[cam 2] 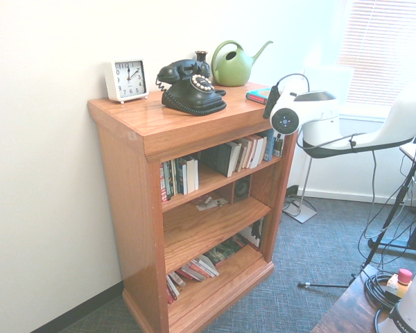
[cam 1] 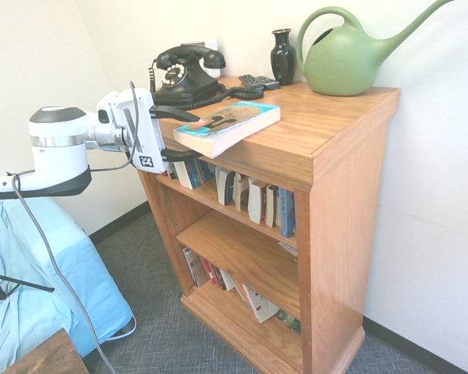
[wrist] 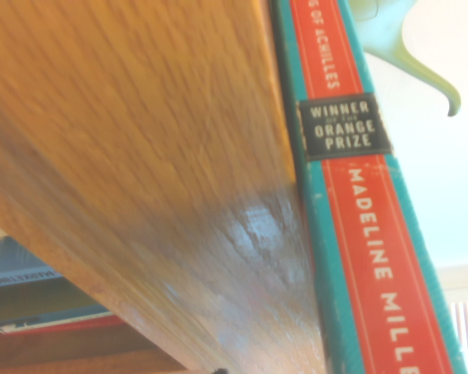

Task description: Organize the shelf

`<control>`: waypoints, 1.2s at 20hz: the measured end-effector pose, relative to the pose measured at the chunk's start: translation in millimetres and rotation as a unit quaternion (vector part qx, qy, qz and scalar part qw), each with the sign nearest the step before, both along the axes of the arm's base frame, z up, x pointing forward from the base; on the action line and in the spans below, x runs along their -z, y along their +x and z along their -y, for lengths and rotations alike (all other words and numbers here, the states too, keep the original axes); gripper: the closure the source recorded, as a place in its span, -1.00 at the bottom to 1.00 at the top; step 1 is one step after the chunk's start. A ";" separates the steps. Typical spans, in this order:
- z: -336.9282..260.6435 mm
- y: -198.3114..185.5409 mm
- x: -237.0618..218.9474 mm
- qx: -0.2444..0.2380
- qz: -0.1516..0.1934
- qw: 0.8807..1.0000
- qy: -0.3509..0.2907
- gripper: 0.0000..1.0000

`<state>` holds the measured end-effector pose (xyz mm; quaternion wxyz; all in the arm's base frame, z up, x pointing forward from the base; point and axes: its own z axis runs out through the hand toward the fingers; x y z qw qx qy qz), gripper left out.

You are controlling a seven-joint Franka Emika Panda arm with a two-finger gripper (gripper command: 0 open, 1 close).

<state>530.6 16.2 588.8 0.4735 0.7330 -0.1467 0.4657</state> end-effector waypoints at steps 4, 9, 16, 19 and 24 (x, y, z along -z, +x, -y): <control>10.1 8.7 -2.3 0.012 0.000 1.000 0.004 -1.00; 15.9 12.5 2.4 0.022 -0.005 1.000 0.004 1.00; 22.4 13.8 5.3 0.027 -0.008 1.000 0.004 1.00; 21.3 14.1 6.0 0.027 -0.009 1.000 0.004 1.00; 20.6 15.0 4.3 0.026 -0.007 1.000 0.004 1.00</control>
